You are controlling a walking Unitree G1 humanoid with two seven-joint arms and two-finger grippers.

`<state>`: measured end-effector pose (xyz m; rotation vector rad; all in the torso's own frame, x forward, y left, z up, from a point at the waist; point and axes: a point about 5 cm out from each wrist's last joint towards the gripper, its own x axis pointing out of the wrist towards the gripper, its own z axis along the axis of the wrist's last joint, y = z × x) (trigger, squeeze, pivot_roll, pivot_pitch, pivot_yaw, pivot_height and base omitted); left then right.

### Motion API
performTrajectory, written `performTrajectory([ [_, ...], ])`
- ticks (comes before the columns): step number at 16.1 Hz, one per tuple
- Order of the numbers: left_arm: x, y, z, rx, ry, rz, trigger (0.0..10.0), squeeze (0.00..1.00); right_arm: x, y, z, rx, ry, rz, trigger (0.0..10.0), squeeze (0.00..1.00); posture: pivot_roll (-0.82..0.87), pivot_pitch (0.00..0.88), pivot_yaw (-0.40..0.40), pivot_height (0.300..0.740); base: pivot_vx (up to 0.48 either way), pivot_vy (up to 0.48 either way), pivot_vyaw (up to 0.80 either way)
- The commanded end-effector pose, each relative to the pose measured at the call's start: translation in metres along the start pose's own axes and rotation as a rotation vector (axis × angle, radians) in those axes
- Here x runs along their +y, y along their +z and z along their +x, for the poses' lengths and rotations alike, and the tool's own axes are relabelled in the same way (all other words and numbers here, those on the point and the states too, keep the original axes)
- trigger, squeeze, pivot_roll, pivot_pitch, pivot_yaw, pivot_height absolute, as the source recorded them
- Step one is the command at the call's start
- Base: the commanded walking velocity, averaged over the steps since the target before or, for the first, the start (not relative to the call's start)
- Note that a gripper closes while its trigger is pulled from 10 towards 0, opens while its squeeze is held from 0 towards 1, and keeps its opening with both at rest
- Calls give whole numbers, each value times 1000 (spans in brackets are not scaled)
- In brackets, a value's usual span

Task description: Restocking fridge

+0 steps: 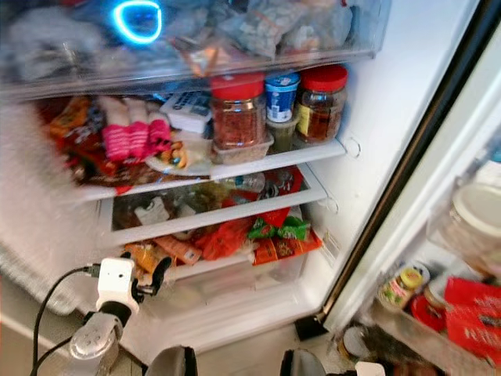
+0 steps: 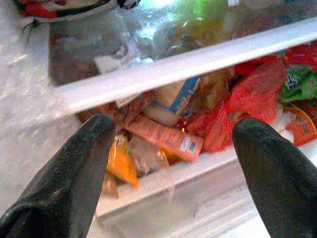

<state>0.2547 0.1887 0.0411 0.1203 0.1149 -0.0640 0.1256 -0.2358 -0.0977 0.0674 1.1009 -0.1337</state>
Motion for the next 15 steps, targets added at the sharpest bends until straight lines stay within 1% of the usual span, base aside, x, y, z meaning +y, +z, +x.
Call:
performTrajectory([
  [1, 3, -2, -2, 14, 10, -8, 10000, 0, 7, -6, 0, 24, 30, -6, 10000, 0, 30, 0, 0, 626, -379, 0, 0],
  [10, 2, -4, -3, 29, 10, -10, 10000, 0, 7, -7, 0, 25, 33, -15, 10000, 0, 34, 0, -2, 626, -375, 0, 0],
  [11, 5, -9, -4, 54, 28, -19, 10000, 0, 7, -7, 0, 26, 34, -16, 10000, 0, 34, 0, -4, 626, -326, 0, 0],
  [13, 16, -25, -5, 141, 109, -77, 10000, 0, 7, -7, 0, 26, 34, -16, 10000, 0, 34, 0, -6, 626, 0, 0, 0],
  [14, 20, -31, -6, 172, 134, -94, 10000, 0, 7, -7, 0, 26, 34, -15, 10000, 0, 34, 0, -7, 626, 0, 0, 0],
  [15, 25, -42, -8, 226, 161, -118, 10000, 0, 7, -7, 0, 25, 33, -14, 10000, 0, 35, 0, -9, 626, 0, 0, 0],
])
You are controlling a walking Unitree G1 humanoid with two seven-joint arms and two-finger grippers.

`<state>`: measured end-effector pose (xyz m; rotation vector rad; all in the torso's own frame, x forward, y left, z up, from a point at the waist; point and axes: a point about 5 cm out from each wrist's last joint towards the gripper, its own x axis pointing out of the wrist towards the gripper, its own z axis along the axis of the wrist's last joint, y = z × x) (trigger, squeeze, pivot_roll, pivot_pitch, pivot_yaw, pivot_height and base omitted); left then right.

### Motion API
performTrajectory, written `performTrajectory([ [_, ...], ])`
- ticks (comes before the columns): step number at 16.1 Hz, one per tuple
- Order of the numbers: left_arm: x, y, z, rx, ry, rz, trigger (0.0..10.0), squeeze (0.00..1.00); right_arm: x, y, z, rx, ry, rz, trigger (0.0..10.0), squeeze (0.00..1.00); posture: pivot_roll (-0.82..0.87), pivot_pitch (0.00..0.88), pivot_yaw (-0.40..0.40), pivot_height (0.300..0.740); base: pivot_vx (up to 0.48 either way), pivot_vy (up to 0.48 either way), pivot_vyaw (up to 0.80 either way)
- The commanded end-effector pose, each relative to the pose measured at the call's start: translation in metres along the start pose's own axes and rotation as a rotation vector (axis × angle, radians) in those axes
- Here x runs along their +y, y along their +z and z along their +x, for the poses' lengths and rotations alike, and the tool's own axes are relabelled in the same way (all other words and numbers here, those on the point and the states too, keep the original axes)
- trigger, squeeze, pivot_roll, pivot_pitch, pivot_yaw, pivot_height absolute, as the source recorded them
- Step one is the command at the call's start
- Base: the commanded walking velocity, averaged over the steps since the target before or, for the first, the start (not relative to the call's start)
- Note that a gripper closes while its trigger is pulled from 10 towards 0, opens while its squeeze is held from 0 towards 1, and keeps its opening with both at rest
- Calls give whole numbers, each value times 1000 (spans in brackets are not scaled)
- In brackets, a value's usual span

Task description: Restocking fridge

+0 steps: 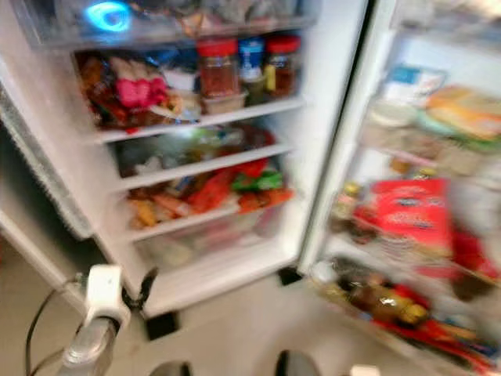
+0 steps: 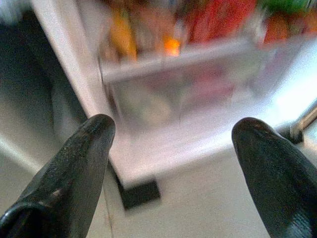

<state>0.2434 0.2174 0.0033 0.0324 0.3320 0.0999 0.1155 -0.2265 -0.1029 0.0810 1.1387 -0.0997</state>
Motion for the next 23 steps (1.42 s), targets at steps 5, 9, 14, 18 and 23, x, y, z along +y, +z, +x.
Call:
performTrajectory([
  [5, 12, -66, -13, 380, 71, -69, 10000, 0, -1, 8, 1, -16, 1, -8, 10000, 0, 45, 0, -23, 626, 0, 0, 0],
  [9, 6, -96, -32, 569, 27, 37, 10000, 0, -1, 8, 1, -20, 0, -1, 10000, 0, 28, 0, -17, 626, 0, 0, 0],
  [14, 7, -109, -45, 619, 35, 22, 10000, 0, 1, 9, 1, -27, 15, 24, 10000, 0, 35, 0, -16, 646, 0, 0, 0],
  [18, 18, -116, -53, 652, 57, 28, 10000, 0, 3, 9, 1, -29, 27, 37, 10000, 0, 29, 0, -9, 686, 0, 0, 0],
  [23, 12, -118, -55, 652, 52, 26, 10000, 0, 2, 8, 1, -27, 21, 42, 10000, 0, 14, 0, -2, 740, 0, 0, 0],
])
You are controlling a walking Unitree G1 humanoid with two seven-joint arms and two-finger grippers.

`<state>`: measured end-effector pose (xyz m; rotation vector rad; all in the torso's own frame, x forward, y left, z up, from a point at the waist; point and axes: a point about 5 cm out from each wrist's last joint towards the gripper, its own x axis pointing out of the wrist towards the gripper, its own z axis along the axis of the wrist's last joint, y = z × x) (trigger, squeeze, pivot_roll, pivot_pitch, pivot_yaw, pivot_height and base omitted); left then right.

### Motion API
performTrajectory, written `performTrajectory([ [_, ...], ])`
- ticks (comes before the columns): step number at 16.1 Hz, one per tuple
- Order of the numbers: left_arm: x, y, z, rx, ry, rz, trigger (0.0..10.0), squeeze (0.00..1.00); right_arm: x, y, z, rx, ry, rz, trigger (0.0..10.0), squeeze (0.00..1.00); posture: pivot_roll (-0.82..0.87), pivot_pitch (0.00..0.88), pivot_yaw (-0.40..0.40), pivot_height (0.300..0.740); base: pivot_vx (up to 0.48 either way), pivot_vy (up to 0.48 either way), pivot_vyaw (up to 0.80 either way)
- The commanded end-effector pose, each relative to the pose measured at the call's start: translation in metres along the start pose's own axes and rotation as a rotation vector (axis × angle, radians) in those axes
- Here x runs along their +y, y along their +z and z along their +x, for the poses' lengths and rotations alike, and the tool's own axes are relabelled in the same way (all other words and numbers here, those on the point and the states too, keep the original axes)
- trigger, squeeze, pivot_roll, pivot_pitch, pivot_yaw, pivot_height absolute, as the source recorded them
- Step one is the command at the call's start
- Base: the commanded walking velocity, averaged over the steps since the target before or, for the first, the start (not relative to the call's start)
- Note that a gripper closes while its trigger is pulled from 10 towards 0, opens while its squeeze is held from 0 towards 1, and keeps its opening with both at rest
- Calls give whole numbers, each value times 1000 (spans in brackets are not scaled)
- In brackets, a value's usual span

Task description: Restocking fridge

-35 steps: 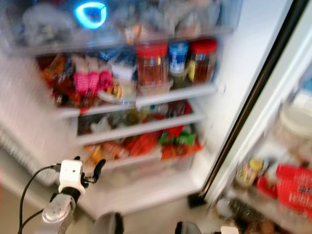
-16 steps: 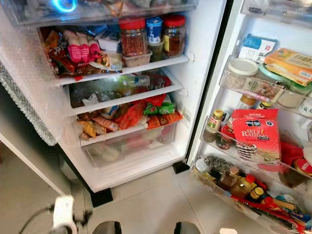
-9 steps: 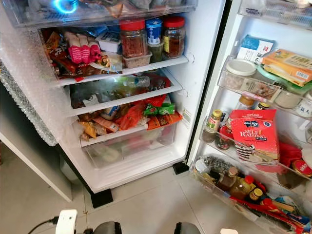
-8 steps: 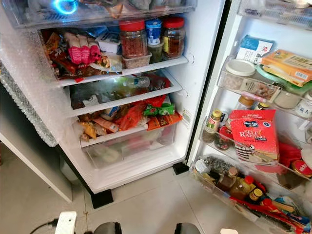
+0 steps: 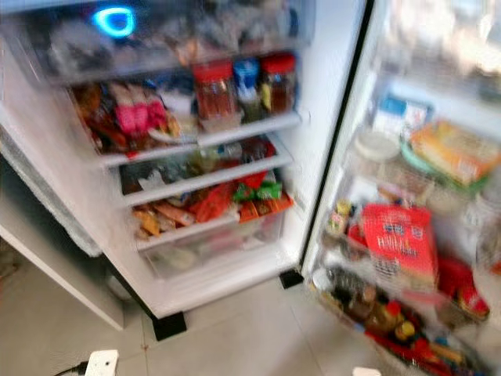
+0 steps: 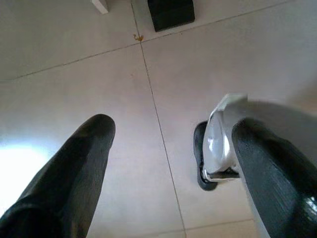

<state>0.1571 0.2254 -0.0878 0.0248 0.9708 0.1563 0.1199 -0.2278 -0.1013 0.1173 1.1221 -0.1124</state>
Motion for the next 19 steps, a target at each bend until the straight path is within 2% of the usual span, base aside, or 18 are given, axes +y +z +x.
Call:
performTrajectory([
  [1, 0, -5, -1, 14, 4, 8, 10000, 0, 3, 2, 1, -12, 11, 6, 10000, 0, 12, 0, -2, 740, 0, 0, 0],
  [7, 1, -7, -2, 15, -1, 1, 10000, 0, 2, 1, 0, -18, -3, 3, 10000, 0, 7, 0, -5, 740, 0, 0, 0],
  [19, 1, -6, -1, 12, -1, -12, 10000, 0, 0, 2, 0, -18, -26, 15, 10000, 0, 8, 0, -15, 740, 0, 280, 0],
])
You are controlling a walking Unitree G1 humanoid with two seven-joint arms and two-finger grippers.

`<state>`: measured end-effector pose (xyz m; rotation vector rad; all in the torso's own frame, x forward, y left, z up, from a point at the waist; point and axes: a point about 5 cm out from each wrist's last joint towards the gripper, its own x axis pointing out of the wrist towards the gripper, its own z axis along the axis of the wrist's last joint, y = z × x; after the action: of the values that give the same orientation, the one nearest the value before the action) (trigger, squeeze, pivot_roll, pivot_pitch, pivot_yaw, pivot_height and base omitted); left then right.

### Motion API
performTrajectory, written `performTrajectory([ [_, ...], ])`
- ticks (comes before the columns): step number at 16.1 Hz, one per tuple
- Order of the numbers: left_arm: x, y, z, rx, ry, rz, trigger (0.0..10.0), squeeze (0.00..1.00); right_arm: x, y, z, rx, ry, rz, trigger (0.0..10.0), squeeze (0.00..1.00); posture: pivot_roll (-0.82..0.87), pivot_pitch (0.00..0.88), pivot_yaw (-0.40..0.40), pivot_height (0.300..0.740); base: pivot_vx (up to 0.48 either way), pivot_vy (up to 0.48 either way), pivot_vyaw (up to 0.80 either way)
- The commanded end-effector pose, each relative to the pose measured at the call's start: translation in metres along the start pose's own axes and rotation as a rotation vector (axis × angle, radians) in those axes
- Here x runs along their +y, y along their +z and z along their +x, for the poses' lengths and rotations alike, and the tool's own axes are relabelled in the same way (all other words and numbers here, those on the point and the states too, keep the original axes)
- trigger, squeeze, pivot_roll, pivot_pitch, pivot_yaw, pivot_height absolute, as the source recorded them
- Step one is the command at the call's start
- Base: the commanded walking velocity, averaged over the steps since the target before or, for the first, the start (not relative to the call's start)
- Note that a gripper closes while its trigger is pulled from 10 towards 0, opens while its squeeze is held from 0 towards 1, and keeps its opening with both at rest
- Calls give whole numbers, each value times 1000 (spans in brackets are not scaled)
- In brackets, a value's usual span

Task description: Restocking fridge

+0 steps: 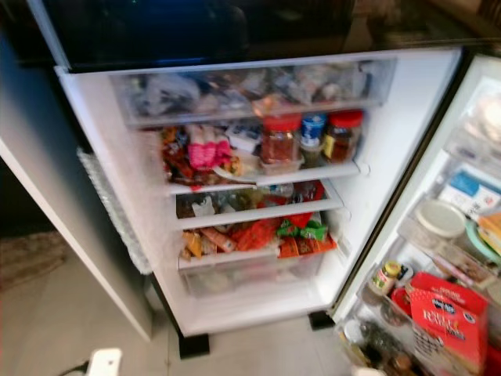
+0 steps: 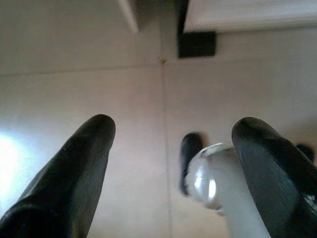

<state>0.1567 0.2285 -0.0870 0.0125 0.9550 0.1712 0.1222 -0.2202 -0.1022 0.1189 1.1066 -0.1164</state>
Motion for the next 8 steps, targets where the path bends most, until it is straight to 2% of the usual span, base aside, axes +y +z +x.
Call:
performTrajectory([
  [1, -3, -6, -1, 26, -9, 6, 10000, 0, -8, 2, -1, -1, -26, 11, 10000, 0, 8, 0, -15, 740, 0, 262, 0],
  [2, -3, -6, -1, 25, -9, 4, 10000, 0, -8, 1, -1, 3, -27, 9, 10000, 0, 10, 0, -14, 740, 0, 255, 0],
  [8, -4, -4, 0, 23, -13, 1, 10000, 0, -8, 1, -1, 11, -25, -4, 10000, 0, 11, 0, -13, 740, 0, 257, -734],
])
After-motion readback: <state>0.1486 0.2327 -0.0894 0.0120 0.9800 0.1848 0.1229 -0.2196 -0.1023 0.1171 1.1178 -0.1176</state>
